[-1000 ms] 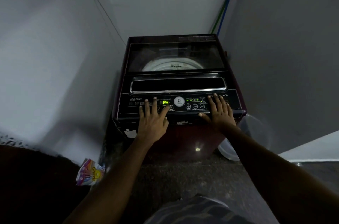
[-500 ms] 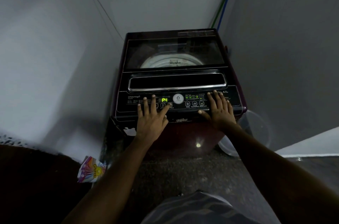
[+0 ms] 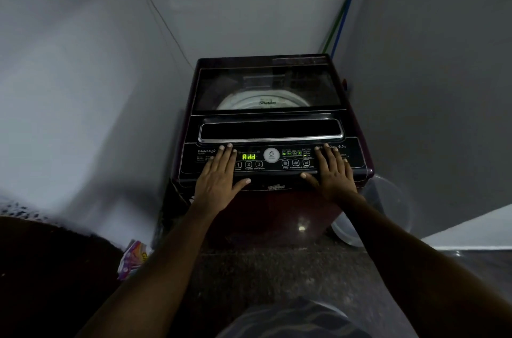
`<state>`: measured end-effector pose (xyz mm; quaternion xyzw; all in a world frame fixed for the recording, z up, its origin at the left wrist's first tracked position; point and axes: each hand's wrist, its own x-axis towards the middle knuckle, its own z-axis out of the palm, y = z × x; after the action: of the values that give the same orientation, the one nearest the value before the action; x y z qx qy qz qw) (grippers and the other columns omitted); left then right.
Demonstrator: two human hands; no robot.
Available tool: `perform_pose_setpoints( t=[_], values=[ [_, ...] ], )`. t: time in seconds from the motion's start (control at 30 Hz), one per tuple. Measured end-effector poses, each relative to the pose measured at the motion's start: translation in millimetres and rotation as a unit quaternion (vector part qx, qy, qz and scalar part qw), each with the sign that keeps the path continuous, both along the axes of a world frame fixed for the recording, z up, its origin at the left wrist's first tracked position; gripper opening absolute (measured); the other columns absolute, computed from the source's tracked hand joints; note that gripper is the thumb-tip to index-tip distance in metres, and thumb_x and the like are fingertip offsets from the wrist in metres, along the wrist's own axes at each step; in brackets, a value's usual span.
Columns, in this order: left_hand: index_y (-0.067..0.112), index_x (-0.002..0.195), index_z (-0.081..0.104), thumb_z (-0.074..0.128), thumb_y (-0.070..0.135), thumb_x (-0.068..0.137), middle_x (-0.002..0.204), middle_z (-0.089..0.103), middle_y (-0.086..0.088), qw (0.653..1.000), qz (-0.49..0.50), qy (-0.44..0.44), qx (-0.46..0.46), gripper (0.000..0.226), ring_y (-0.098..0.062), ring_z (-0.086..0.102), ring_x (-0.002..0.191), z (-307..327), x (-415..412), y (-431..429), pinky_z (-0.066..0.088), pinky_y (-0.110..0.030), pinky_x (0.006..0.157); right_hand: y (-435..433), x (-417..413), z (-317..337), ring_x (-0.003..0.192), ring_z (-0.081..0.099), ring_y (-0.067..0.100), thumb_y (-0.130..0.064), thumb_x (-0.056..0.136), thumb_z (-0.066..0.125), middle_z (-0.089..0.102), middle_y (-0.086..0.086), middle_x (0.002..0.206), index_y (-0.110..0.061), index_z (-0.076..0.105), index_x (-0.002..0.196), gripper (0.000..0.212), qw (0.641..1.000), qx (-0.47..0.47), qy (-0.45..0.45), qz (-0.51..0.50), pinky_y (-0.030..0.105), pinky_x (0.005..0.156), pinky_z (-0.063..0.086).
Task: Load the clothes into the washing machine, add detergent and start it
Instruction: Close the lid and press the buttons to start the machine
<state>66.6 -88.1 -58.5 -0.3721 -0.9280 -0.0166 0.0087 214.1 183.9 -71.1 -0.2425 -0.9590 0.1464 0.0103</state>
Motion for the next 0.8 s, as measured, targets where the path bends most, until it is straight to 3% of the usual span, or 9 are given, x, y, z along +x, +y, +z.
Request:
perform_pose_setpoints(
  t=[0.07, 0.2, 0.37, 0.8],
  values=[
    [0.011, 0.155, 0.001, 0.013, 0.07, 0.092, 0.164, -0.006, -0.006, 1.0, -0.01, -0.004, -0.001, 0.087, -0.019, -0.009, 0.15, -3.1, 0.8, 0.1, -0.001, -0.037, 0.121, 1.4, -0.8, 0.4, 0.148, -0.012, 0.017, -0.08, 0.08, 0.023, -0.004, 0.0, 0.162, -0.029, 0.001, 0.153, 0.092, 1.0, -0.005, -0.002, 0.001, 0.043, 0.117, -0.006],
    [0.008, 0.155, 0.004, 0.016, 0.067, 0.093, 0.163, -0.002, -0.009, 1.0, -0.01, 0.006, 0.011, 0.087, -0.022, -0.004, 0.151, -8.1, 3.1, -0.1, 0.002, -0.039, 0.122, 2.6, -0.8, 0.8, 0.147, -0.015, 0.016, -0.08, 0.081, 0.025, -0.007, 0.0, 0.162, -0.03, -0.002, 0.153, 0.092, 1.0, -0.013, -0.008, 0.007, 0.043, 0.116, -0.008],
    [0.003, 0.154, 0.005, 0.016, 0.068, 0.092, 0.163, -0.002, -0.013, 1.0, 0.003, 0.004, 0.009, 0.091, -0.025, -0.002, 0.151, -11.9, 2.9, 1.5, 0.006, -0.04, 0.123, 2.4, 0.2, -0.7, 0.147, -0.016, 0.017, -0.085, 0.075, 0.031, -0.009, 0.001, 0.162, -0.018, -0.008, 0.153, 0.11, 1.0, 0.015, -0.015, 0.015, 0.041, 0.116, -0.009],
    [0.003, 0.154, 0.004, 0.014, 0.068, 0.093, 0.163, -0.003, -0.013, 1.0, 0.006, -0.001, 0.005, 0.09, -0.025, -0.002, 0.151, -15.5, 1.4, 1.2, 0.005, -0.04, 0.122, 1.7, 1.3, -7.3, 0.148, -0.014, 0.02, -0.087, 0.075, 0.024, -0.007, 0.006, 0.162, -0.014, -0.01, 0.152, 0.112, 0.999, 0.043, -0.015, 0.019, 0.044, 0.117, -0.006]
  ],
)
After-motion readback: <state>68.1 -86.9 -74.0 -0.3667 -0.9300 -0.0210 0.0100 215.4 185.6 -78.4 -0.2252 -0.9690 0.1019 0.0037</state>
